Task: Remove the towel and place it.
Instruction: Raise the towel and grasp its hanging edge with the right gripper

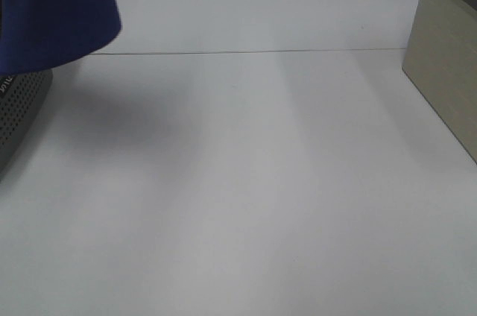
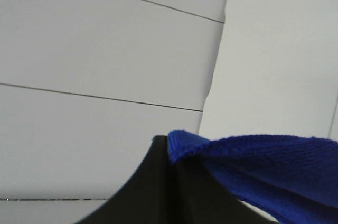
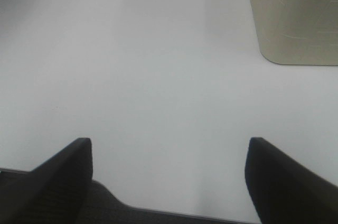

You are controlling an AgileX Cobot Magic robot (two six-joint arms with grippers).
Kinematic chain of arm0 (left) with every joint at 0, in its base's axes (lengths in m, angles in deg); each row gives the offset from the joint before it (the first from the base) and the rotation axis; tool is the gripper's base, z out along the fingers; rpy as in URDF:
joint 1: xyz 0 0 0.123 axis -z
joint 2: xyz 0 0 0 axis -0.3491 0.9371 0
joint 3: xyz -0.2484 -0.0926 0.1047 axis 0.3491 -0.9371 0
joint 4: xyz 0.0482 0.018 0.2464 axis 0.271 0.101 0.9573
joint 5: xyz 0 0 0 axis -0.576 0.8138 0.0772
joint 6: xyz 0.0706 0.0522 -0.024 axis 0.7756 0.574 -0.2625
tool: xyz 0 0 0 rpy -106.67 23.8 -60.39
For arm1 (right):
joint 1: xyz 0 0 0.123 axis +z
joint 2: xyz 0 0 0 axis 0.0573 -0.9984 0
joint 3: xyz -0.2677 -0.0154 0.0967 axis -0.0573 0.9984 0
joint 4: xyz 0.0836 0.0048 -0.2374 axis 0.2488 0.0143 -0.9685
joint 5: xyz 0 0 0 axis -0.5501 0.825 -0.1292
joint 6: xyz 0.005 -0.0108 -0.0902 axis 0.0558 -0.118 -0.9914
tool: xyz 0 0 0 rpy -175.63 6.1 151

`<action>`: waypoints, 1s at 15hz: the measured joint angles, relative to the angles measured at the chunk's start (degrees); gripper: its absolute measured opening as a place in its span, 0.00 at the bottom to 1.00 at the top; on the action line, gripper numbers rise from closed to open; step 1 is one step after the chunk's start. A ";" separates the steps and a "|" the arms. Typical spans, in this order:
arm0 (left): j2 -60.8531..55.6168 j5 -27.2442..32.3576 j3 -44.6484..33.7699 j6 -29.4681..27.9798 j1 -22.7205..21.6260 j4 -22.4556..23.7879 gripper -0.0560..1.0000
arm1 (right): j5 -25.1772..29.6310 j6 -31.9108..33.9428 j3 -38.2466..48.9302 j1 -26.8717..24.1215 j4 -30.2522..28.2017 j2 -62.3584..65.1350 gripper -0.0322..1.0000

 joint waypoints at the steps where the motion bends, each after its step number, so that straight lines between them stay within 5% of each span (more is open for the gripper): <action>1: 0.00 1.72 0.00 0.17 2.01 0.00 0.05 | 0.00 0.00 0.00 0.00 0.17 0.00 0.78; 4: 0.00 3.95 0.00 0.63 7.05 0.00 0.05 | -0.74 -0.69 -0.11 0.00 2.86 -1.83 0.78; 7: 0.11 4.01 0.00 1.20 10.89 -0.06 0.05 | -8.25 -11.34 -0.80 0.00 13.24 -9.80 0.77; 11: 0.97 4.07 0.00 1.26 14.95 -0.34 0.05 | -22.35 -37.30 -0.80 0.00 37.41 -26.07 0.77; 12: 1.43 4.07 0.00 1.26 15.99 -0.74 0.05 | -24.29 -50.99 -0.80 0.00 50.71 -34.38 0.77; 15: 1.60 4.01 0.00 1.32 17.59 -1.89 0.05 | -23.89 -73.40 -0.80 0.00 68.93 -44.86 0.77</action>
